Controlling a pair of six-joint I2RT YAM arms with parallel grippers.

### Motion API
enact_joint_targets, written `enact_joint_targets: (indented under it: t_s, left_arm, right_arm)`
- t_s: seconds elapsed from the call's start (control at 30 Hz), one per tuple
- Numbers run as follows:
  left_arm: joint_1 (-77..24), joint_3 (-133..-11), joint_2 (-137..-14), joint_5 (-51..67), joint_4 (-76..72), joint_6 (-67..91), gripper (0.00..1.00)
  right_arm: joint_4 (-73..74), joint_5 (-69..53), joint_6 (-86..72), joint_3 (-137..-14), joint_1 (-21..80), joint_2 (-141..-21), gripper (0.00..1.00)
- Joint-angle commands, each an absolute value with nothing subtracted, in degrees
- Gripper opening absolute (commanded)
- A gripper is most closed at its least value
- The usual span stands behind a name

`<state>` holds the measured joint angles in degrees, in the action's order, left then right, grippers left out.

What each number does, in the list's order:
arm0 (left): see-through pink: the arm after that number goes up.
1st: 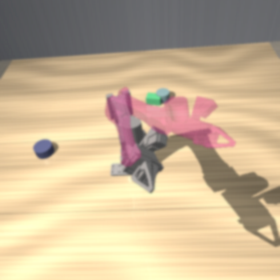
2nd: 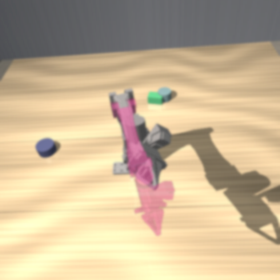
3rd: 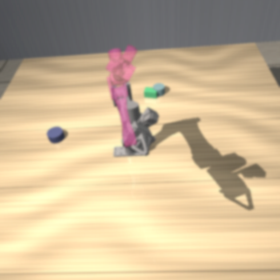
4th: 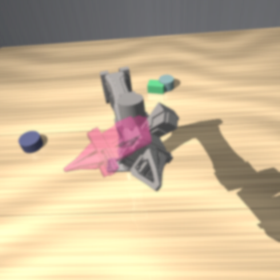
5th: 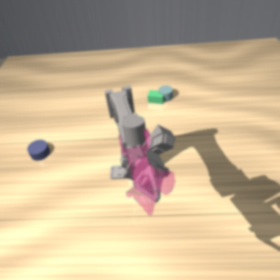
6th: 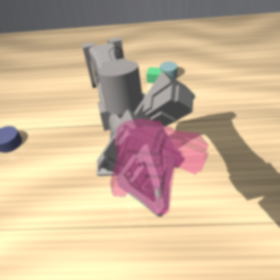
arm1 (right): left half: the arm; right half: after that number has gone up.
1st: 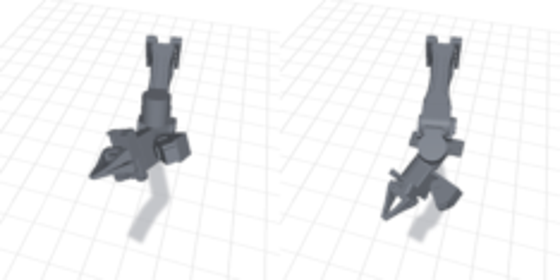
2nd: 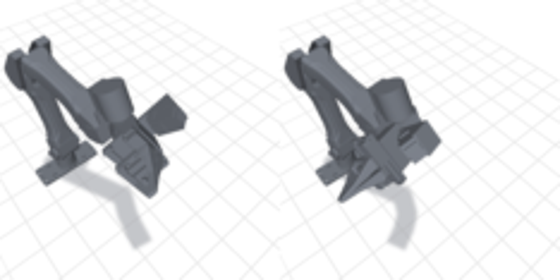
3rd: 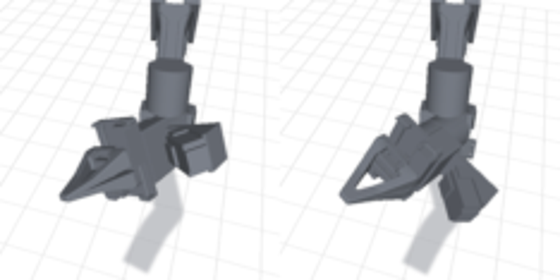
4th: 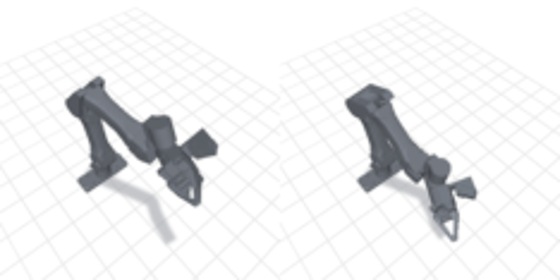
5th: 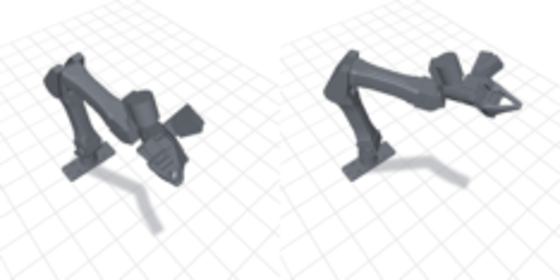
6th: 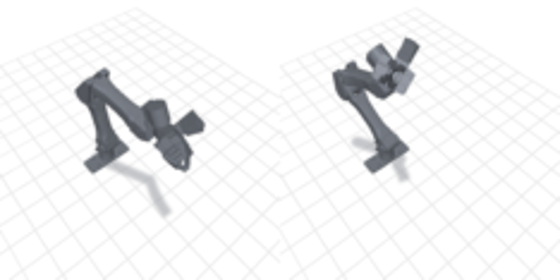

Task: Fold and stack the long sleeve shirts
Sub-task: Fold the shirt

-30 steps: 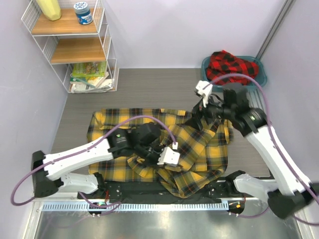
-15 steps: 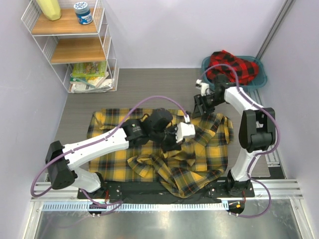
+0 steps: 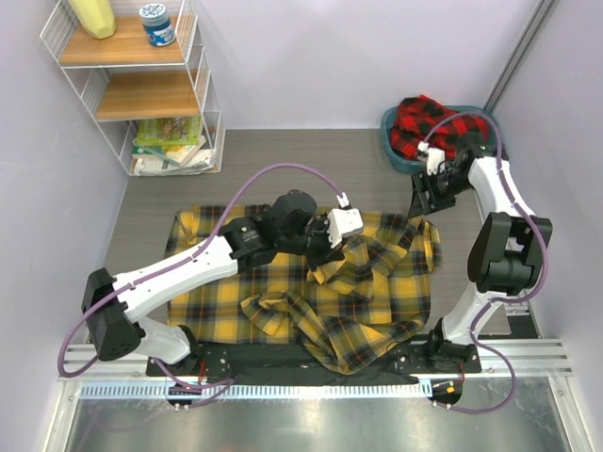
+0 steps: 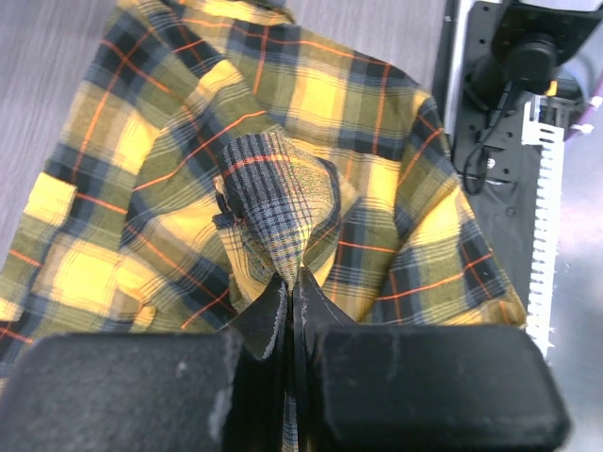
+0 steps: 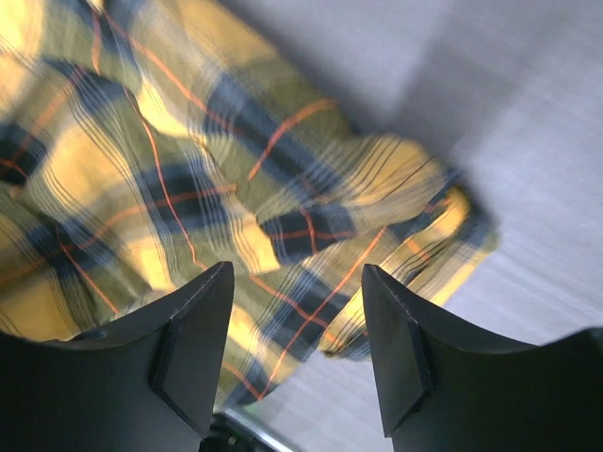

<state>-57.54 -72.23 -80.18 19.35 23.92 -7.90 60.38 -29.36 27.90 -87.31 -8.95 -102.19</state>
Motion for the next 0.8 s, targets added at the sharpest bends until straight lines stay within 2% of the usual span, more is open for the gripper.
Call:
enact_joint_targets:
  t_s: [0.0,0.2,0.3,0.43,0.47,0.53,0.77]
  left_arm:
    - [-56.9,-75.2,-80.1,18.8,20.6,-8.9,0.00]
    - [-56.9,-75.0,-79.6,19.2,21.3,-9.9,0.00]
    - [-56.9,-74.4,-79.9,19.8,21.3,-9.8,0.00]
    - [-56.9,-73.9,-80.6,22.0,21.3,-9.5,0.00]
    - [-56.9,-73.9,-80.9,21.9,21.2,-9.5,0.00]
    - [-56.9,-74.6,-81.3,21.6,20.8,-9.3,0.00]
    - [-57.0,-75.4,-83.1,24.3,21.6,-8.6,0.00]
  right_arm:
    - [61.7,-27.2,26.8,-83.5,-8.8,-103.9,0.64]
    - [55.8,-25.9,21.8,-81.6,-8.9,-107.9,0.63]
    - [52.5,-25.8,19.2,-81.6,-8.8,-109.1,0.54]
    - [49.8,-25.4,17.1,-85.5,-9.1,-110.5,0.30]
    - [49.7,-25.2,16.9,-86.5,-9.1,-110.7,0.15]
    - [49.0,-24.2,16.3,-88.9,-9.1,-111.3,0.01]
    - [47.3,-18.9,16.7,-89.9,-8.8,-115.0,0.01]
